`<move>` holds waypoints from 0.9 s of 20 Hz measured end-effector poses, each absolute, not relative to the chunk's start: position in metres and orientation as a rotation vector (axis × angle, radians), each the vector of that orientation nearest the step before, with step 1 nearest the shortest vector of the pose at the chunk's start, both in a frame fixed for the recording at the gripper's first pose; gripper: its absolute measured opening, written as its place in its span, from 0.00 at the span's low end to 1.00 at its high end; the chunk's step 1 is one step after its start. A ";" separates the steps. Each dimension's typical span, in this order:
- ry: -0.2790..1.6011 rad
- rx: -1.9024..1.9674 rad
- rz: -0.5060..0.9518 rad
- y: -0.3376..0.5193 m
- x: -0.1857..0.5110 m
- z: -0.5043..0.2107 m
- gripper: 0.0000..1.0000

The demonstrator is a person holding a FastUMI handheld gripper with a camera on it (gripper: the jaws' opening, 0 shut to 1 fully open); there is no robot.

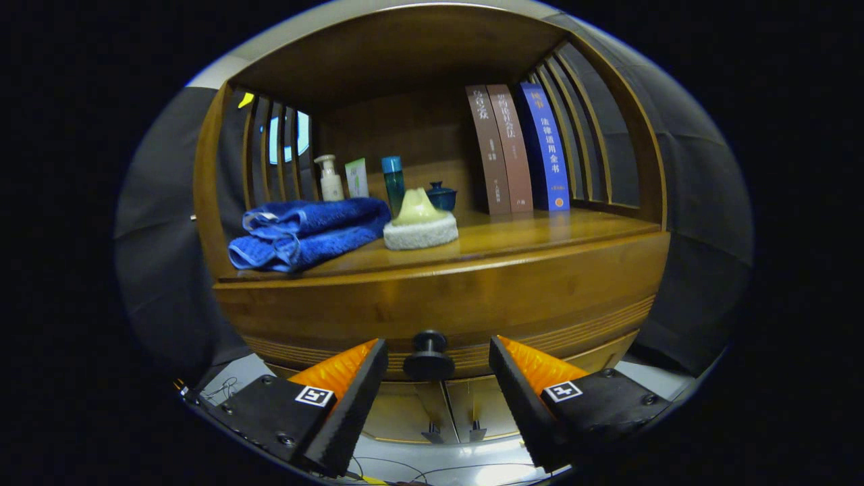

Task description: Pull open the drawer, take out the items inside it, and place them on the countertop above the cabinet.

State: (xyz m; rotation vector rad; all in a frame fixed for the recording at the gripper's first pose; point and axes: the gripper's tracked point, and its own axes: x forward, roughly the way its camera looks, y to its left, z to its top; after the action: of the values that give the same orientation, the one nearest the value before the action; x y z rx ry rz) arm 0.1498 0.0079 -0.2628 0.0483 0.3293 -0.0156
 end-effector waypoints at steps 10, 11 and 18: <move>0.195 0.044 -0.030 0.003 0.083 -0.118 0.97; 0.194 0.042 -0.024 0.006 0.076 -0.110 0.97; 0.140 0.036 0.004 0.025 0.020 -0.048 0.97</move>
State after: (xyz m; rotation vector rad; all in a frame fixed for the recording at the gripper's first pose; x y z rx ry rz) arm 0.0203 0.0247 -0.0475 0.0356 0.1401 0.0041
